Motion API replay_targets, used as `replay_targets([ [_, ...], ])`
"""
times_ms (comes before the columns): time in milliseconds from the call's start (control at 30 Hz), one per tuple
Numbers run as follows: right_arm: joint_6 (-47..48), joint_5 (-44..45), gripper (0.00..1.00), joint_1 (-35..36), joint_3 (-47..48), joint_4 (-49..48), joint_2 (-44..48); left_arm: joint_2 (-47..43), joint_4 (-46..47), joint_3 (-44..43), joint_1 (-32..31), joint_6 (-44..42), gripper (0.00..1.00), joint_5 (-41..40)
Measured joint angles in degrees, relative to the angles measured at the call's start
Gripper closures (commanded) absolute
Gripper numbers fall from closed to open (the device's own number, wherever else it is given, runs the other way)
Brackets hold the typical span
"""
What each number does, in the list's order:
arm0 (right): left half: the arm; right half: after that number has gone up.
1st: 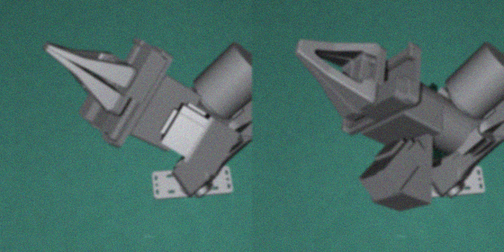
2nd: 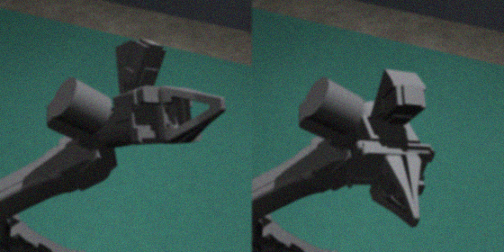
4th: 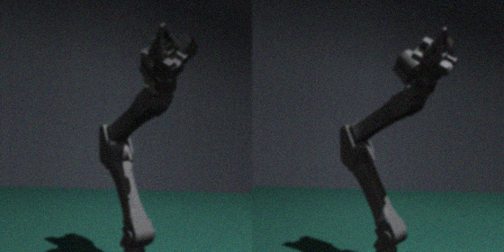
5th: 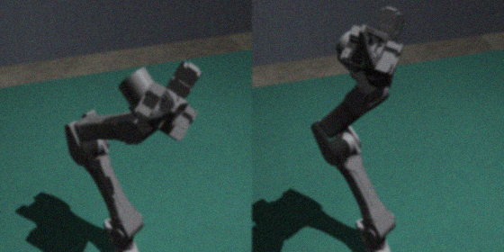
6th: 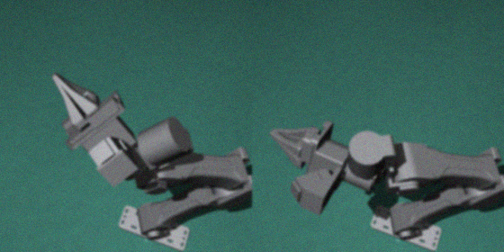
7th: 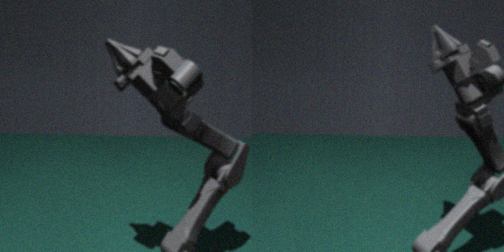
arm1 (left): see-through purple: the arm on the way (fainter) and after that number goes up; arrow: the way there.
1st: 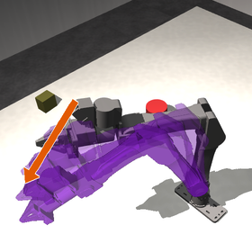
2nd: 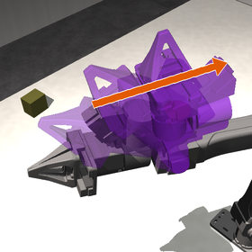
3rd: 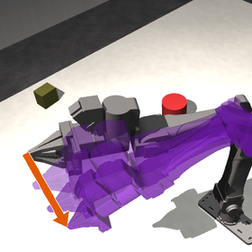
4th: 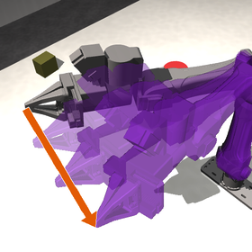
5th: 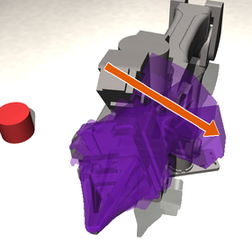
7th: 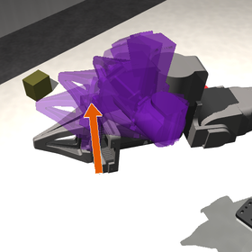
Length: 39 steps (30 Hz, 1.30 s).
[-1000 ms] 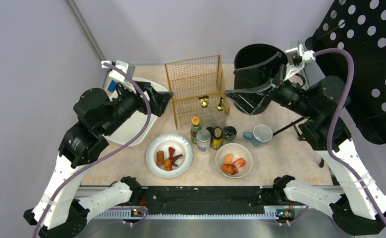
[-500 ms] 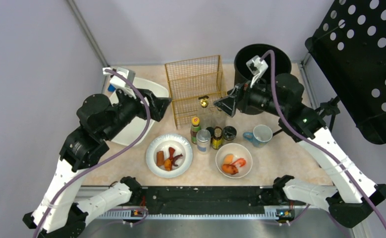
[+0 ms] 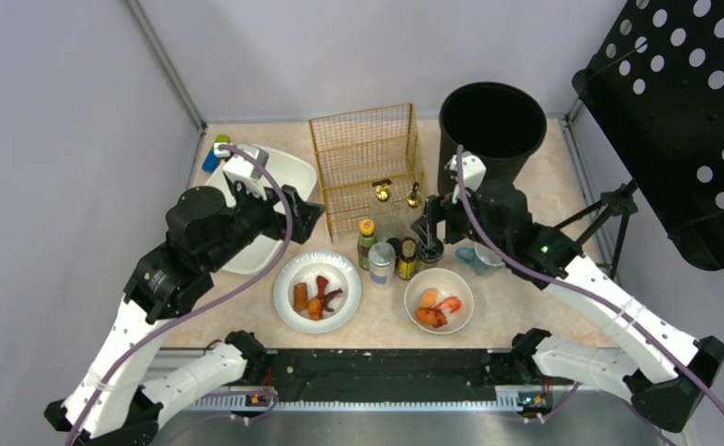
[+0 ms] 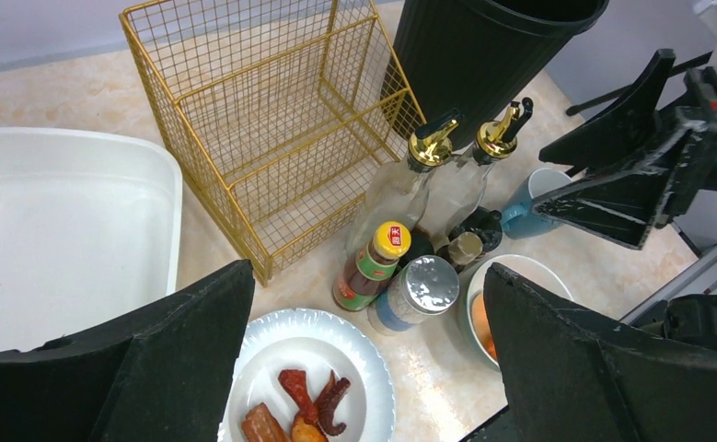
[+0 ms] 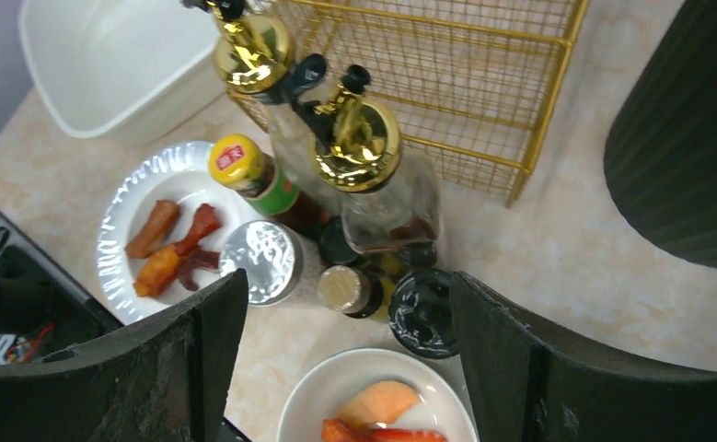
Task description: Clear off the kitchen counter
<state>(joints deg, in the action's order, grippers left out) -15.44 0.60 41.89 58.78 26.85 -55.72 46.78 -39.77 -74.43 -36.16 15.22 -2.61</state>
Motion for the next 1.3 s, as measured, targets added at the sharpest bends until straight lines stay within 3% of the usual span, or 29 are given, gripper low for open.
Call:
replay_targets([
  [267,-0.22,8.7,0.24,0.98,-5.68,-7.89,-1.01,-0.96,-0.22,1.05,0.0,0.11,0.01,-0.07],
  [733,0.11,11.91,0.31,2.27,-7.37,-18.86,-6.25,-1.29,-0.83,3.15,0.0,0.07,0.01,-0.26],
  [1300,2.45,14.1,0.54,3.85,-7.37,-25.09,-9.31,-1.31,-1.44,3.69,0.0,-0.17,0.01,-1.51],
])
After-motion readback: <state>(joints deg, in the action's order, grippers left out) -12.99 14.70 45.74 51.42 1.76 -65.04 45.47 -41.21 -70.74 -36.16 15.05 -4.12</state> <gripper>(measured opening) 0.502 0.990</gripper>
